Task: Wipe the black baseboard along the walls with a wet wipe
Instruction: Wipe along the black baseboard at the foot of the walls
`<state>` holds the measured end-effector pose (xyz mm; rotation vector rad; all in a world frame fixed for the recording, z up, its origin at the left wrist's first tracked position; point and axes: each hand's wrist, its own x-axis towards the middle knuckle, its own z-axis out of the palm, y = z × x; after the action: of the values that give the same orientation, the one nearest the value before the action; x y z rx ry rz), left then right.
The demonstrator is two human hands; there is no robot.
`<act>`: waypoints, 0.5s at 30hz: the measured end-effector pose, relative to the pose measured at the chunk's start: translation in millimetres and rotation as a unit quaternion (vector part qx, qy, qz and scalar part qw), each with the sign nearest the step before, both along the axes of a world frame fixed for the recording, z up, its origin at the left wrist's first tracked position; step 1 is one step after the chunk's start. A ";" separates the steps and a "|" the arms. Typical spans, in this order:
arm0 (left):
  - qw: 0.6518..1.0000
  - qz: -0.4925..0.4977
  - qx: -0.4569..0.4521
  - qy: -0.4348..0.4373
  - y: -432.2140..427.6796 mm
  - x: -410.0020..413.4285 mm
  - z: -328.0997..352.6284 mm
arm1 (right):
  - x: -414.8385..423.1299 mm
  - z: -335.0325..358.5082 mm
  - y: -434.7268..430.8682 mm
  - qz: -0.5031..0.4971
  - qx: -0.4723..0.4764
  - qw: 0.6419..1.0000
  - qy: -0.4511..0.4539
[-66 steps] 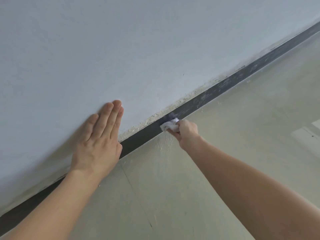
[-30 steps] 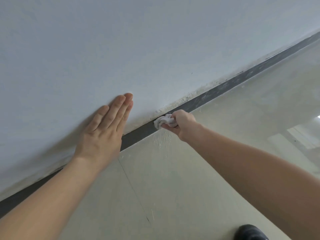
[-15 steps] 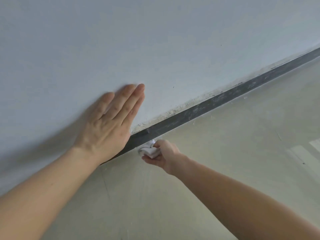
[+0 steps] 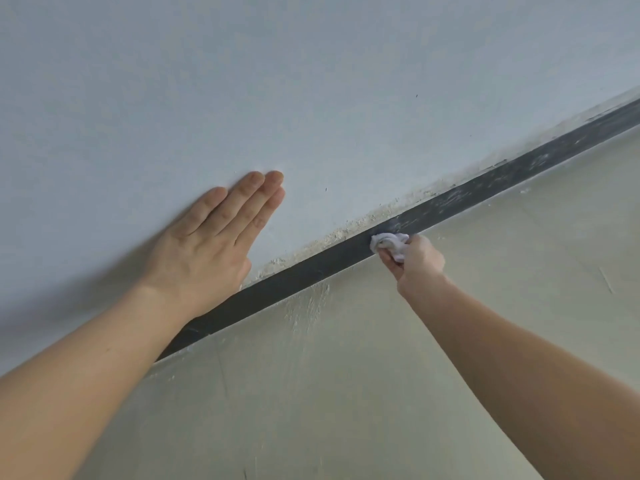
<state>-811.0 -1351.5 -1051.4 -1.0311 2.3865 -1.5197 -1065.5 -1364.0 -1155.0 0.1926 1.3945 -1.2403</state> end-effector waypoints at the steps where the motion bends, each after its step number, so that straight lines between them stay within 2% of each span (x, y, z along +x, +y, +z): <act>1: 1.000 0.002 -0.005 -0.003 0.0 0.1 -0.5 | -6.1 1.5 2.2 -0.019 0.011 1.000 0.020; 2: 1.000 0.003 -0.008 -0.005 -0.1 0.1 -1.0 | -7.6 4.0 6.2 -0.013 0.021 0.999 0.045; 4: 1.000 0.004 -0.007 0.000 -0.6 -0.5 -1.6 | 4.2 7.0 18.4 0.060 0.024 0.995 0.081; 5: 1.000 0.005 -0.005 0.002 -0.4 -1.0 -1.6 | 16.5 3.1 25.6 0.108 0.023 0.992 0.069; 7: 1.000 0.010 0.001 0.004 1.1 -2.3 -1.6 | 44.5 -4.6 41.2 0.203 0.024 0.979 -0.015; 10: 1.000 0.018 0.021 0.009 4.8 -3.5 -1.2 | 82.0 -13.1 53.7 0.327 -0.004 0.941 -0.089; 12: 0.999 0.019 0.025 0.010 7.0 -3.3 -1.0 | 95.8 -14.4 49.9 0.338 -0.024 0.936 -0.098; 15: 0.999 0.022 0.030 0.018 8.3 -3.9 -0.1 | 93.4 -17.6 33.9 0.260 -0.009 0.961 -0.088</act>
<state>-815.0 -1343.2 -1051.5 -1.1002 2.4012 -1.4167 -972.1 -1330.1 -1172.6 -0.0763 1.1774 -0.7764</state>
